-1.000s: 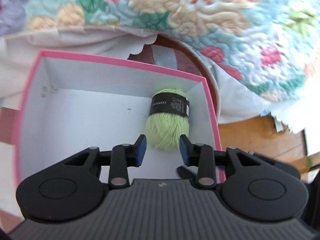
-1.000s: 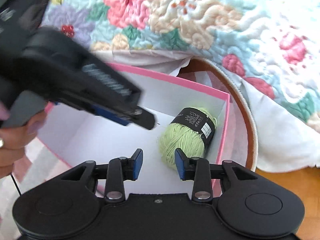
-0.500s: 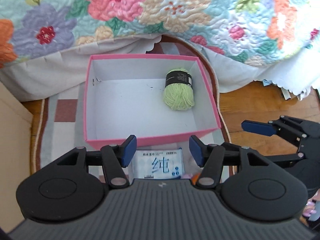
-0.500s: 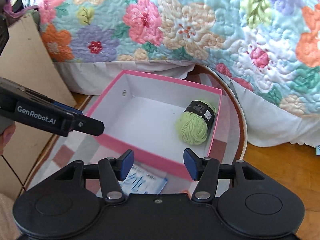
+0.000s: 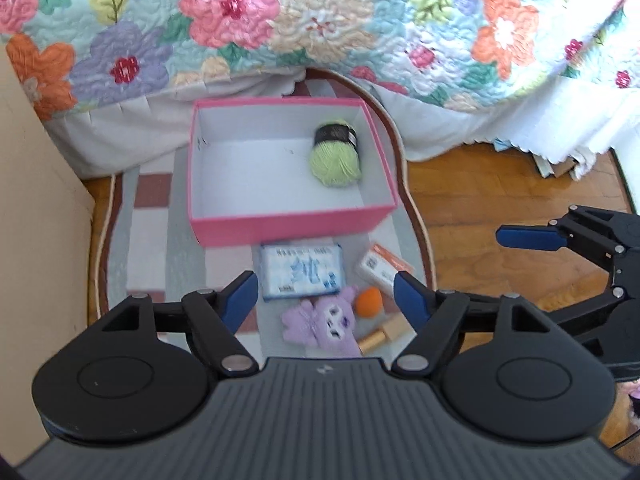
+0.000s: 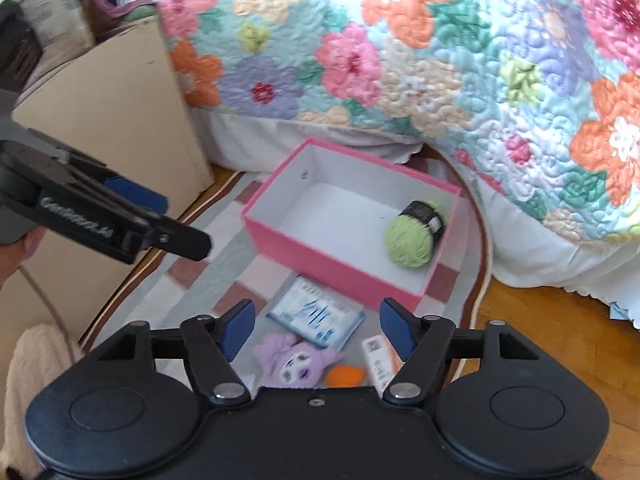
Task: Organize objects
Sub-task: 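Open the left tool to release the yarn and lift away, then lower the left tool and grasp the white soap bar box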
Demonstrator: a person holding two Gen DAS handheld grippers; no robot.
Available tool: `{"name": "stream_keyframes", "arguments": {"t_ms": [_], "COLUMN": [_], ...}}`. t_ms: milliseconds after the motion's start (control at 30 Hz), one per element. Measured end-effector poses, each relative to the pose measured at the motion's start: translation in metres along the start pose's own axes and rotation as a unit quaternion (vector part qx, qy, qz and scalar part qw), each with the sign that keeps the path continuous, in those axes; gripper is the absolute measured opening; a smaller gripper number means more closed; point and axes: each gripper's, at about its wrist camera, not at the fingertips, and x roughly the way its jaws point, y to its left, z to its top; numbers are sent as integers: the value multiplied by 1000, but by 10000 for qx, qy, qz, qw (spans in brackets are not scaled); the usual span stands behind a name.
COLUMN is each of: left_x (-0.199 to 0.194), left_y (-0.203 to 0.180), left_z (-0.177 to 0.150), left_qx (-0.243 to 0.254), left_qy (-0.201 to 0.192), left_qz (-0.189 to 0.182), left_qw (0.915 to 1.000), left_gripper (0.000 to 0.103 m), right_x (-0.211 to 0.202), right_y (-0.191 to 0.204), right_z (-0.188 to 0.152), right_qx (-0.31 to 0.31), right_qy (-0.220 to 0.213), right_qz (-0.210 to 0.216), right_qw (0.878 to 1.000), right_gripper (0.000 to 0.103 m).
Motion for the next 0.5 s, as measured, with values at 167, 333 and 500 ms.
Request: {"name": "stream_keyframes", "arguments": {"t_ms": [167, 333, 500], "left_x": [-14, -25, -19], "left_y": [-4, -11, -18], "left_z": [-21, -49, -77], "left_qx": [-67, 38, 163], "left_qy": [22, -68, 171], "left_qz": [-135, -22, -27], "left_qw": [9999, 10000, 9997], "left_gripper": [80, 88, 89], "right_x": [-20, -29, -31], "right_y": [19, 28, 33], "right_z": [-16, -30, -46], "right_qx": [-320, -450, -472], "right_qy": [103, 170, 268], "right_qz": [32, 23, 98], "right_qw": [9994, 9988, 9985], "right_gripper": [74, 78, 78]}}
